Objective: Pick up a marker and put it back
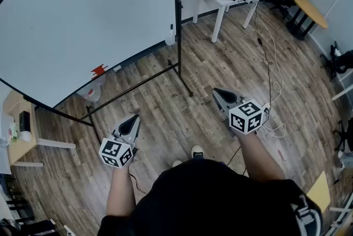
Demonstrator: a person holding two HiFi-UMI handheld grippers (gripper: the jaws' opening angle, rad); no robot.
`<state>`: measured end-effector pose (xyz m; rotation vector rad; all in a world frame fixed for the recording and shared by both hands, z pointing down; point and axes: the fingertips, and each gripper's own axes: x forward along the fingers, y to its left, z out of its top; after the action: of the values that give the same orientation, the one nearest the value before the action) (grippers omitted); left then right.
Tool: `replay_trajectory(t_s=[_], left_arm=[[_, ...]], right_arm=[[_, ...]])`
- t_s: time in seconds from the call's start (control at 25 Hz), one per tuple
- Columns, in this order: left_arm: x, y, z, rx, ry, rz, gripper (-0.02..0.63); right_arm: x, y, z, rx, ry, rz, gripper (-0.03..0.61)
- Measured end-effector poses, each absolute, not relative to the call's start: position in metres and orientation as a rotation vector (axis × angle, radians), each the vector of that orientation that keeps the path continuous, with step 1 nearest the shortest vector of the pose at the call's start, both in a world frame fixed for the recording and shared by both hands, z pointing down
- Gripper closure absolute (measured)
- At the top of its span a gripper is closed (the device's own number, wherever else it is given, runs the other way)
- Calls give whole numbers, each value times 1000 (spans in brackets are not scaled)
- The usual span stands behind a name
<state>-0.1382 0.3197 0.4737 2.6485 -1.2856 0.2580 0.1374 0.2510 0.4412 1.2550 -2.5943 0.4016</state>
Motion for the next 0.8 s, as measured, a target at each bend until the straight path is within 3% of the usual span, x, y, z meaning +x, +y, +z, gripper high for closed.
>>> replay_trajectory(t_s=[0.8], left_arm=[[-38, 252, 462, 2614, -1388, 328, 595]], right_arm=[[231, 164, 449, 1156, -2657, 424, 581]])
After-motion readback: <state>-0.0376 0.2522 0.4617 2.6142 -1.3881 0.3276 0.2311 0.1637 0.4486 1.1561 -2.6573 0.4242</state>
